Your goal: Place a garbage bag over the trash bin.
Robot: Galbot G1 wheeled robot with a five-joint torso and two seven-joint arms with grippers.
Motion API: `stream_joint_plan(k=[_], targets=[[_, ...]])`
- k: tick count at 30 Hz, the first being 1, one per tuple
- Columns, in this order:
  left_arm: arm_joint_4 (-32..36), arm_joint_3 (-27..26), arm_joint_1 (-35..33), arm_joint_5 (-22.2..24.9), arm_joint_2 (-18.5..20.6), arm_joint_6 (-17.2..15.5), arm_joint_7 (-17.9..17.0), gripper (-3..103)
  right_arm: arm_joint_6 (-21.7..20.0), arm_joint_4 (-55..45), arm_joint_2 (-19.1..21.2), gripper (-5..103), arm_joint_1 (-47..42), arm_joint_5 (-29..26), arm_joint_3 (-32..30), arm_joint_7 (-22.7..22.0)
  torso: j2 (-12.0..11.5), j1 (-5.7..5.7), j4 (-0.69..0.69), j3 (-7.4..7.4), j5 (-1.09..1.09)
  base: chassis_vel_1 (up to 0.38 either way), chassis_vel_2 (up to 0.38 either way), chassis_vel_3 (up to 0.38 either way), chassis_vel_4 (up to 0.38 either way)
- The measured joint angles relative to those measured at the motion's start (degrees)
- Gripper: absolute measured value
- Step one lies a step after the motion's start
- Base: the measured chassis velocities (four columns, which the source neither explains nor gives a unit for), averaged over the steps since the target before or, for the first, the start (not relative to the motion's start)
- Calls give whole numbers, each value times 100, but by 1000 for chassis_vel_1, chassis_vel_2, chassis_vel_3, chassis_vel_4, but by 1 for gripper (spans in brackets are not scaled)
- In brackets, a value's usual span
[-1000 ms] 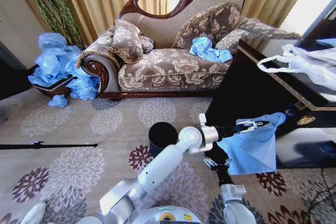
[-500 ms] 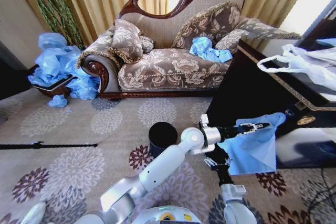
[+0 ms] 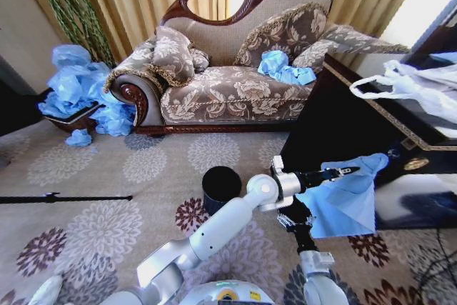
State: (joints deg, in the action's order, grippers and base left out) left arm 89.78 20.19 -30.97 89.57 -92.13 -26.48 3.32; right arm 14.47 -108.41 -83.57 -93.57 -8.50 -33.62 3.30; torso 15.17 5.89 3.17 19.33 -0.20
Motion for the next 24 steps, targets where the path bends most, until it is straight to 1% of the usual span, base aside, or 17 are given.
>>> stream_joint_plan(k=[1,3,5,7,8,10,11,12,14,16,18,19,22,23,24], targets=[[0,0,0,0,0,0,0,0,0,0,0,100,0,0,0,0,0,0,0,0,0,0,0,0,0],[37,-24,-55,-17,0,-67,-159,0,0,-4,-17,100,-11,17,2,2,0,0,0,0,0,0,0,0,0],[44,-35,-76,-22,0,-78,-209,0,1,-3,-30,100,-11,27,11,6,0,0,0,0,0,0,0,0,0],[63,-71,-123,-36,0,-133,-421,0,20,29,-69,100,-8,68,36,27,0,0,0,0,0,0,0,0,0],[63,-71,-123,-36,0,-133,-421,0,20,29,-69,100,-8,68,36,27,0,0,0,0,0,0,0,0,0],[172,-138,-142,17,0,-200,-692,0,32,37,-90,100,-10,79,49,56,0,0,0,0,0,0,0,0,0],[224,-161,-144,34,0,-237,-765,0,35,40,-93,100,-12,79,49,71,0,0,0,0,0,0,0,0,0],[224,-161,-144,34,0,-237,-765,0,35,40,-93,100,-12,79,49,71,0,0,0,0,0,0,0,0,0],[401,-233,-144,83,0,-347,-962,0,53,65,-98,100,-18,79,38,127,0,0,0,0,0,0,0,0,0],[444,-253,-144,119,0,-387,-1020,0,59,70,-98,100,-20,79,37,134,0,0,0,0,0,0,0,0,0],[667,-323,-167,272,-1,-530,-1352,0,72,87,-97,100,-37,75,41,189,0,0,0,0,0,0,0,0,0],[667,-323,-167,272,-1,-530,-1352,0,72,87,-97,100,-37,75,41,189,0,0,0,0,0,0,0,0,0],[959,-371,-250,384,0,-580,-1617,0,91,133,-99,100,-31,73,67,239,0,0,0,0,0,0,0,0,0],[959,-371,-250,384,0,-580,-1617,0,91,133,-99,100,-31,73,67,239,0,0,0,0,0,0,0,0,0],[1076,-387,-277,443,45,-591,-1737,0,96,145,-103,100,-22,73,82,248,0,0,1,0,-1,0,0,0,0]])
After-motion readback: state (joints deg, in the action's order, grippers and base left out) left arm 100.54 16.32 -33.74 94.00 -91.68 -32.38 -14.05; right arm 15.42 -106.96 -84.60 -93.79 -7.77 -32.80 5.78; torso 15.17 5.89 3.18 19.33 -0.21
